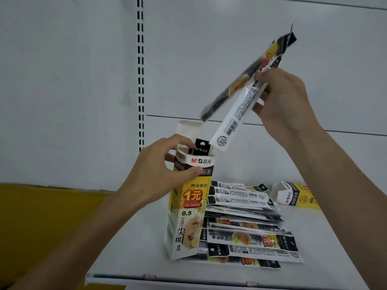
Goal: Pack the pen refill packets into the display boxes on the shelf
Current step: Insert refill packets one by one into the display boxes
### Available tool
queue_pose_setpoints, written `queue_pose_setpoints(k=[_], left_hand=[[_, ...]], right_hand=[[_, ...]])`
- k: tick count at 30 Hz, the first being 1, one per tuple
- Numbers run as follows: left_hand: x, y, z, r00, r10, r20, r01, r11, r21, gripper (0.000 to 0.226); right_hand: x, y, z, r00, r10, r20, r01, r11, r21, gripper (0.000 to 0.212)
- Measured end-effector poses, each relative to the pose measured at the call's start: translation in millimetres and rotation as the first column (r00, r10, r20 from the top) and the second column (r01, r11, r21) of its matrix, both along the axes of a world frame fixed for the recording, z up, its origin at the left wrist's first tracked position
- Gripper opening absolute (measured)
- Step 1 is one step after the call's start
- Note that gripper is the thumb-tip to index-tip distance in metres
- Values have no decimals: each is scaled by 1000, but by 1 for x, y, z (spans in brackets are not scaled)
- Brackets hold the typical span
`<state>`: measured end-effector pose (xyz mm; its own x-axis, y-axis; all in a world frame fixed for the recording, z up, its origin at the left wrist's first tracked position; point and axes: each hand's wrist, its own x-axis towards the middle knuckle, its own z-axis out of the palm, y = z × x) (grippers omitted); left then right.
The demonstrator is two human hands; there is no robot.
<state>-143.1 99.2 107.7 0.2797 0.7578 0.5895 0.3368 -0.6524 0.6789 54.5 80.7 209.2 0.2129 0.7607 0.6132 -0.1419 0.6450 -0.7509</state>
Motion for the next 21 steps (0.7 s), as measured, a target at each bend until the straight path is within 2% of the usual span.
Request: queue_pose_setpoints(k=[2,4,7,9,11,13,14,15,16,17,18,19,21], left_hand=[[0,-1,-1,1000,-4,5,4,1000,7,40],[-1,-2,-1,1000,3,2,-3,1000,8,44],[-1,-5,-1,1000,16,5,-16,1000,9,45],[0,-7,-2,1000,17,4,-17,1000,12,44],[2,-8,-4,1000,21,9,-21,1000,19,51],[6,-10,-5,1000,19,23,-20,999,40,59],[7,-11,-6,999,12,31,-14,998,54,61],[7,-11,-7,999,7,39,-10,998,63,62],[7,-11,-8,999,9,45,-12,998,66,62],[7,-11,-8,999,18,51,-21,998,64,62],[5,-10,-9,998,31,55,-34,997,65,63],[4,-10,-10,997,44,57,-48,996,72,65],[3,-9,-10,997,65,46,-69,993,101,75]], right_hand=[[-6,5,-3,998,58,-41,-58,998,-21,23],[-8,11,-11,998,63,-3,-63,997,-45,22],[-10,14,-24,992,47,119,-40,997,-60,23],[-13,14,-28,961,-38,273,47,999,-25,25],[-19,13,-31,847,-122,518,135,991,13,23],[-27,11,-37,638,-71,767,139,990,-24,14],[-30,9,-40,547,-19,837,130,990,-62,11],[-31,9,-44,520,13,854,120,989,-88,18],[-30,9,-46,564,18,825,105,990,-94,28],[-27,9,-45,660,7,751,85,993,-83,36],[-25,8,-45,746,-17,666,64,997,-46,39],[-23,7,-45,784,-50,618,62,998,3,36],[-18,5,-48,739,-90,668,81,996,44,20]])
